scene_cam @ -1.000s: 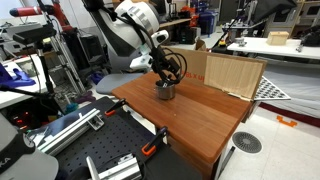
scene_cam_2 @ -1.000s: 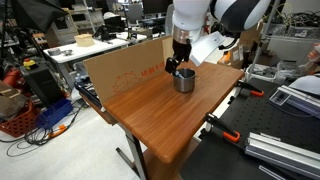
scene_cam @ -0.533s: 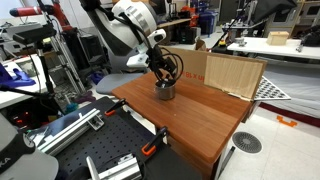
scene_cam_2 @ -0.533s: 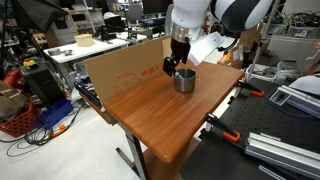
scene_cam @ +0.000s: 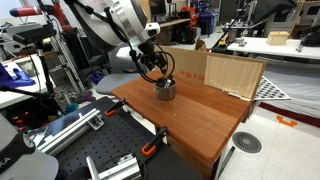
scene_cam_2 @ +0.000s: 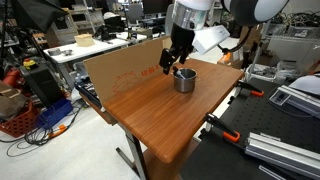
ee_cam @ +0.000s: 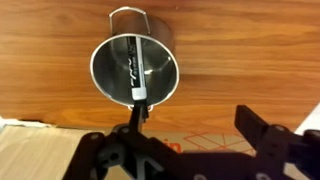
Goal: Put the marker in the pot
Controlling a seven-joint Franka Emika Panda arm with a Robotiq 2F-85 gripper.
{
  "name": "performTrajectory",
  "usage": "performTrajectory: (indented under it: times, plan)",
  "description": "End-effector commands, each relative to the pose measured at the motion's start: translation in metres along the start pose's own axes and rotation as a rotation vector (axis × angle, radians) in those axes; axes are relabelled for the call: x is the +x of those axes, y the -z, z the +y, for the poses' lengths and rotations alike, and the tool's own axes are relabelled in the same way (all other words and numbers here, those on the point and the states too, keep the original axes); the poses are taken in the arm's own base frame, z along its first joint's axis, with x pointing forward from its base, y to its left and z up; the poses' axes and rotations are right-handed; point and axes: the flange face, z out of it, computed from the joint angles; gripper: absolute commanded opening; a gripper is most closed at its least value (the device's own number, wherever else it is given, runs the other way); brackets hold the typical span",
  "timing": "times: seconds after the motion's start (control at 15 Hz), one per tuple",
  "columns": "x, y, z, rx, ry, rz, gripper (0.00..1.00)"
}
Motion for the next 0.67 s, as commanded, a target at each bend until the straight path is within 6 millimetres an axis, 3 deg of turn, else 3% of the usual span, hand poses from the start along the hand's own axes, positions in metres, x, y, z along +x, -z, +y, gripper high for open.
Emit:
performTrajectory:
  times: [0.0,0.27,0.6]
  plan:
    - [-0.013,0.019,-0.003,0.067,0.007,-0.017,1.0]
    - [-0.02,0.018,-0.016,0.102,0.008,-0.118,1.0]
    - [-0.019,0.012,-0.019,0.107,-0.001,-0.109,1.0]
